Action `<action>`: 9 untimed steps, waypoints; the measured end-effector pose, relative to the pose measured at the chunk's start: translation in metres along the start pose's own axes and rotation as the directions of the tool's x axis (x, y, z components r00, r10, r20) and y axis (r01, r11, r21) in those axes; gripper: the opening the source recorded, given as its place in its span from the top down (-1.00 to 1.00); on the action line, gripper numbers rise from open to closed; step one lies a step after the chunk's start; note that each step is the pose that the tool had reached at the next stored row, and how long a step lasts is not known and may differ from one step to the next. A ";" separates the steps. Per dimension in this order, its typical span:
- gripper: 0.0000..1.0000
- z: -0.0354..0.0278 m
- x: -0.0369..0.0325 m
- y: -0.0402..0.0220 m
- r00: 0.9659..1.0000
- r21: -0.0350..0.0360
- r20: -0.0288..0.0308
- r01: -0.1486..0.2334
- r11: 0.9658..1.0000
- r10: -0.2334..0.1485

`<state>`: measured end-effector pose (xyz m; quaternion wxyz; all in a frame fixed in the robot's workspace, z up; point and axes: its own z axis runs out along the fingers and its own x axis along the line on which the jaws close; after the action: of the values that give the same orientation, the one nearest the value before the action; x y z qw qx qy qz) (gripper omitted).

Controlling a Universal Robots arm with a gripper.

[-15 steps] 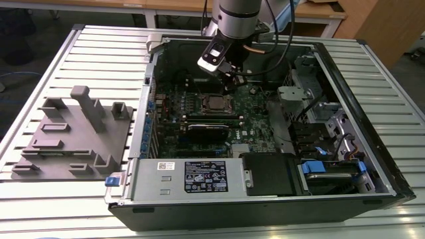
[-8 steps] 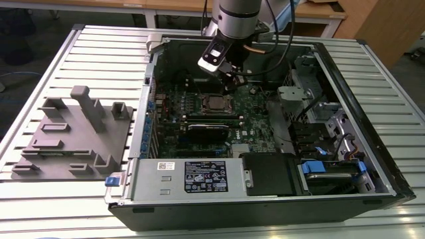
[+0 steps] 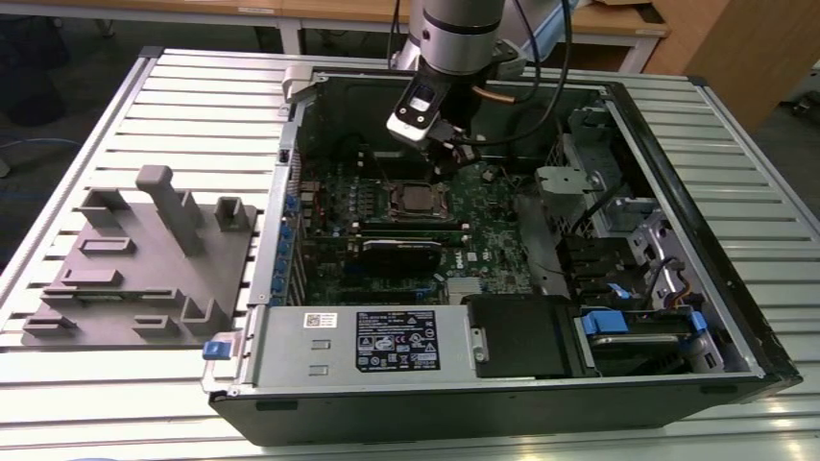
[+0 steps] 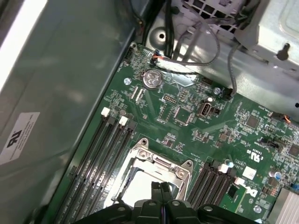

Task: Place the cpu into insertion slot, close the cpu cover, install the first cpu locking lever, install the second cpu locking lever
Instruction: 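Close the cpu cover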

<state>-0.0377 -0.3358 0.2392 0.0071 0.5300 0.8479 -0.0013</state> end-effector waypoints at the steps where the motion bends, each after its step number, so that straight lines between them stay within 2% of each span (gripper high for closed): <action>1: 0.80 0.0000 0.0000 0.0000 1.000 0.000 0.000 0.007 1.000 -0.007; 9: 0.80 0.0000 0.0000 0.0000 1.000 0.000 0.000 0.010 1.000 -0.010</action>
<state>-0.0377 -0.3358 0.2392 0.0072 0.5260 0.8505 -0.0013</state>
